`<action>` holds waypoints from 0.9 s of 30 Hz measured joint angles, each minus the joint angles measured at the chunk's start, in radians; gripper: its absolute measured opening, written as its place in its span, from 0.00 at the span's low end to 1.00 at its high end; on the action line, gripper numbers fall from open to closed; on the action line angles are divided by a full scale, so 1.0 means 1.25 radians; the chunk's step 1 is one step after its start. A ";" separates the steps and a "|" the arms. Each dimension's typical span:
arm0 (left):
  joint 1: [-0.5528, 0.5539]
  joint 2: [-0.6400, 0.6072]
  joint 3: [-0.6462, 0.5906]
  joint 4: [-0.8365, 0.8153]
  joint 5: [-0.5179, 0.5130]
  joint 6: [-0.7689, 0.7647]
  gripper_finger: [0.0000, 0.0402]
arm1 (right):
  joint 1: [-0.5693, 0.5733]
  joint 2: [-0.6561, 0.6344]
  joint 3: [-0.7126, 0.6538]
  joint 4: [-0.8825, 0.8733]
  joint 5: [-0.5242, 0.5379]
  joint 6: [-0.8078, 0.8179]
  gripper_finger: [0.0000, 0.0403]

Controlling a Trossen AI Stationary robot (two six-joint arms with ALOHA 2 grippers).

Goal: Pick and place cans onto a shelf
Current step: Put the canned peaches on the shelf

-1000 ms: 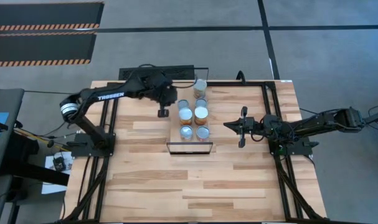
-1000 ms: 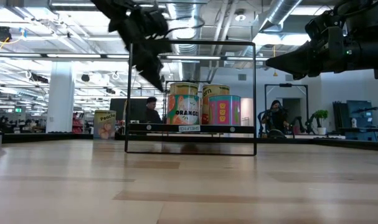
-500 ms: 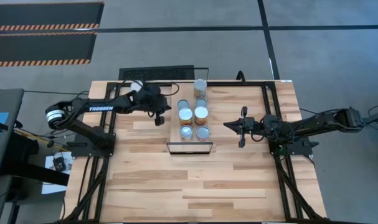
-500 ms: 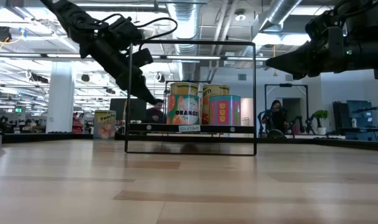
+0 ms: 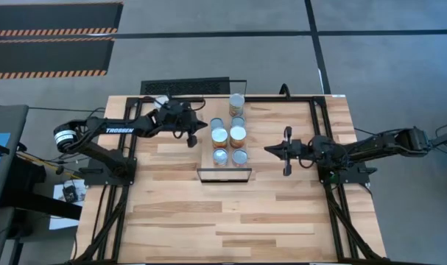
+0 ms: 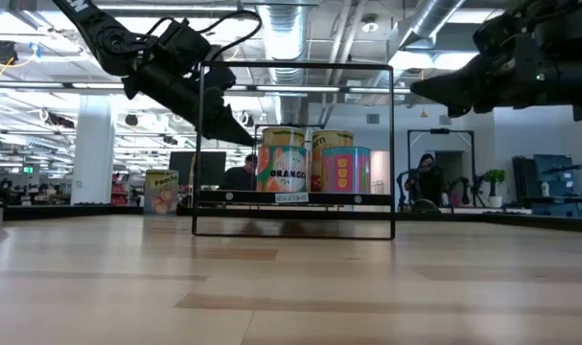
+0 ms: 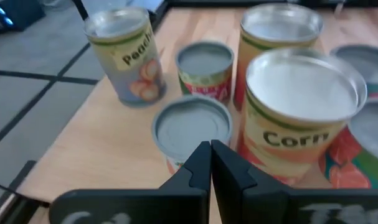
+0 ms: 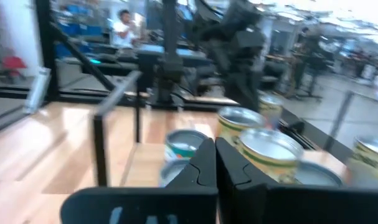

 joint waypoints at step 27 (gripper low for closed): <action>0.000 -0.062 0.000 0.059 0.019 -0.038 0.00 | -0.036 0.000 -0.048 0.103 -0.081 0.015 0.01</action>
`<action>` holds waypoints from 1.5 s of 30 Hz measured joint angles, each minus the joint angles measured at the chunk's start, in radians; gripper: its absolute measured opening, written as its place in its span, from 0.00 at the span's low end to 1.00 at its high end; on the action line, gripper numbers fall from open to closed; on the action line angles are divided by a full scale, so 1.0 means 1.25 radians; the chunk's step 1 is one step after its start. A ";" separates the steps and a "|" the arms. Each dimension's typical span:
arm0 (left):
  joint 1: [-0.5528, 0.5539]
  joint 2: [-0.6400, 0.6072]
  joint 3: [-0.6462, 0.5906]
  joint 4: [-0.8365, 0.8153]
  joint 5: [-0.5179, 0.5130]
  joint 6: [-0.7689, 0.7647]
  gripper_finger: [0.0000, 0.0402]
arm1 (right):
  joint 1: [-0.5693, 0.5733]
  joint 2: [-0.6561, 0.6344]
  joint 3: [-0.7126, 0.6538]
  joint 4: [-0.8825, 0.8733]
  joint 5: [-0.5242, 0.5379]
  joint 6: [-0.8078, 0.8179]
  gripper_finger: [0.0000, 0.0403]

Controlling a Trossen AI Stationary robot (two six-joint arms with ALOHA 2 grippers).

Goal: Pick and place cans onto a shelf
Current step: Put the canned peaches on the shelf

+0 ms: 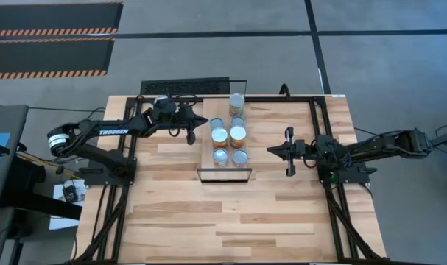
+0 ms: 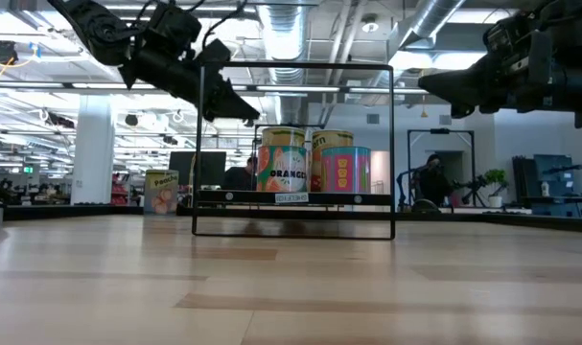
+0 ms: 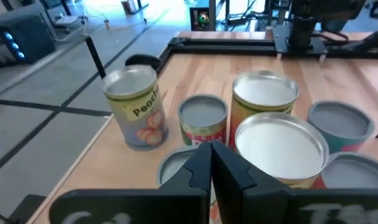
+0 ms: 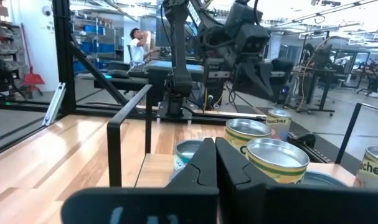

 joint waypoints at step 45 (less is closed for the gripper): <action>0.253 0.125 0.294 -0.876 -0.435 0.052 0.32 | -0.001 0.000 0.007 -0.039 0.024 -0.004 0.01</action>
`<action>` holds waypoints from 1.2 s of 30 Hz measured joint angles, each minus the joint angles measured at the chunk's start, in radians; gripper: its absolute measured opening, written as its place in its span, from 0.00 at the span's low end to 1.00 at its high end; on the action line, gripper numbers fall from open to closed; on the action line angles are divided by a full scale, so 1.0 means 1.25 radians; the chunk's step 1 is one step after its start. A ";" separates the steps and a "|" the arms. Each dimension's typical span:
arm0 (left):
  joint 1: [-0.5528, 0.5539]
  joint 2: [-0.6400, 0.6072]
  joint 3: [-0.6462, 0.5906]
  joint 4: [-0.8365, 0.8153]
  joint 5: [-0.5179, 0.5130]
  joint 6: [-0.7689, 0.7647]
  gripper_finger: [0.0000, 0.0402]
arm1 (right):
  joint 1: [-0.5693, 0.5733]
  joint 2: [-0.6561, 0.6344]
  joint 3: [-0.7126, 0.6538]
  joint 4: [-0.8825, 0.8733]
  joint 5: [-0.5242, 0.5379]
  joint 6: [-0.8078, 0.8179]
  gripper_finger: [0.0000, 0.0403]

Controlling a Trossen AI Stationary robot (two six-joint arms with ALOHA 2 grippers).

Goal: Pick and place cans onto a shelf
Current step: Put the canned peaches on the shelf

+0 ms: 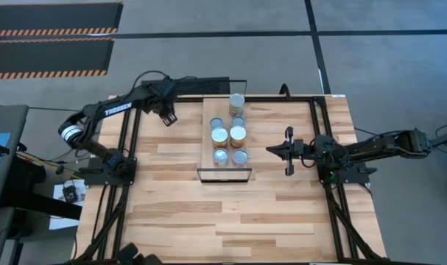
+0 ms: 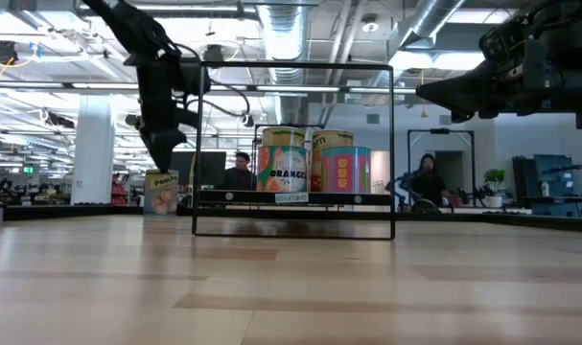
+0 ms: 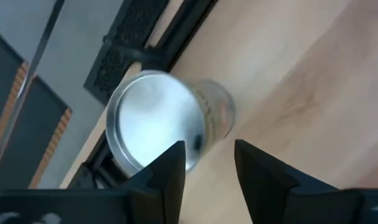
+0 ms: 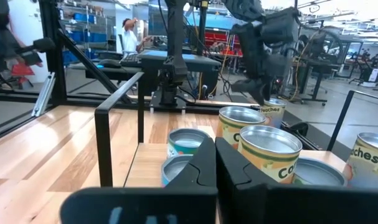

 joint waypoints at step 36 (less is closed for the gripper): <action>-0.053 -0.097 -0.003 0.002 0.099 0.204 0.00 | 0.000 0.000 0.003 -0.002 0.001 -0.018 0.02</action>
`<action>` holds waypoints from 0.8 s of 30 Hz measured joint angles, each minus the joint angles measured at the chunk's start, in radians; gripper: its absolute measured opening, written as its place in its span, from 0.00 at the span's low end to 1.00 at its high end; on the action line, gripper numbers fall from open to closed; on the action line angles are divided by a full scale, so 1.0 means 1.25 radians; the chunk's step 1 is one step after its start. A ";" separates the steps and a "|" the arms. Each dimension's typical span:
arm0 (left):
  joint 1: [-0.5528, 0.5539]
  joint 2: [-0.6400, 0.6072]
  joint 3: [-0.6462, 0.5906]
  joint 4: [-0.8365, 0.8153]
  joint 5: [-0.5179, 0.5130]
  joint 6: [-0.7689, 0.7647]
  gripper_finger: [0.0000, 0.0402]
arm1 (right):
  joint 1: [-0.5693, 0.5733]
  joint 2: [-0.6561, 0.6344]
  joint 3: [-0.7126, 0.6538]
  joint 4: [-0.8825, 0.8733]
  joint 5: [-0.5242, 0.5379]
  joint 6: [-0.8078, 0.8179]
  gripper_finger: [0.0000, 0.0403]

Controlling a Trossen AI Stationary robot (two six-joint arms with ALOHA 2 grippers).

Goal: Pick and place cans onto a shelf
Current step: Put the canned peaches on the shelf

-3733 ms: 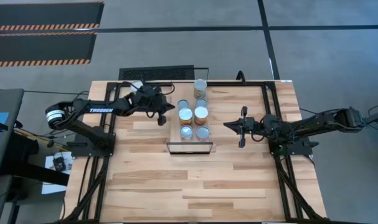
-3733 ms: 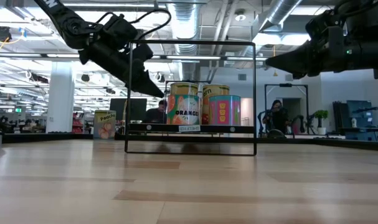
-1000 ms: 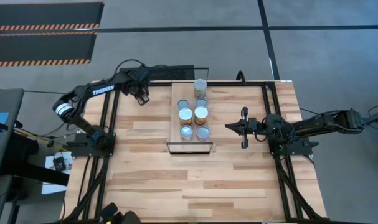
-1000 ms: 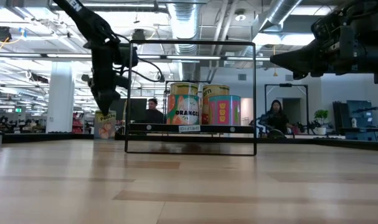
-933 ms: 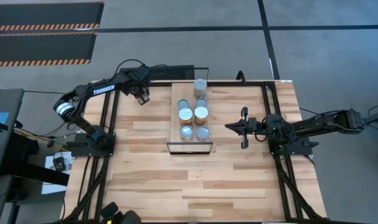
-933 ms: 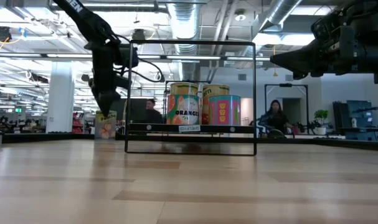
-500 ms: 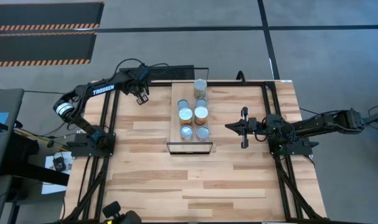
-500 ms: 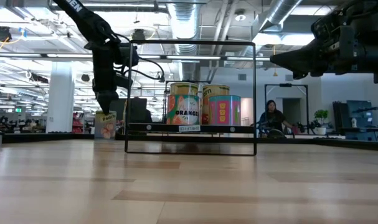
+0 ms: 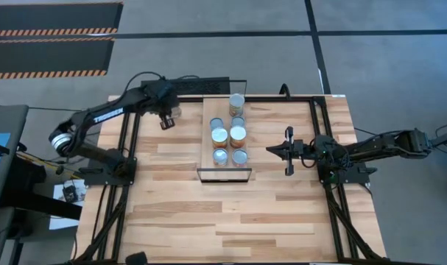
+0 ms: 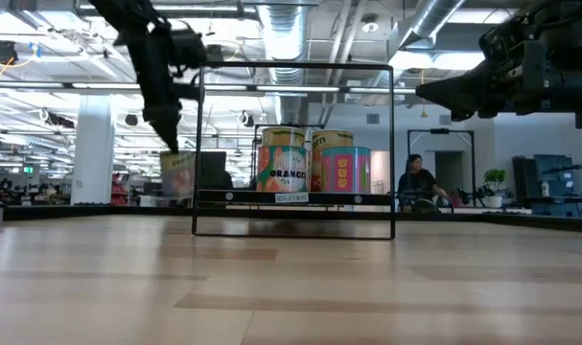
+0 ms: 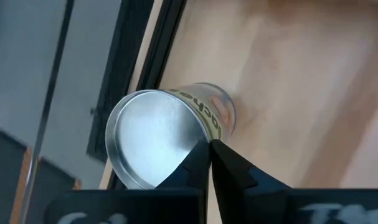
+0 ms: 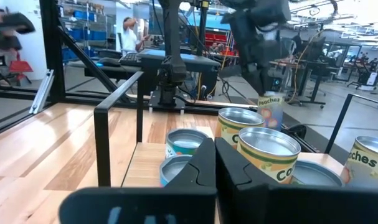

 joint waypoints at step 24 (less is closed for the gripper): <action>-0.200 0.211 0.420 -0.054 0.057 0.043 0.00 | 0.000 0.000 0.000 0.005 0.000 0.000 0.02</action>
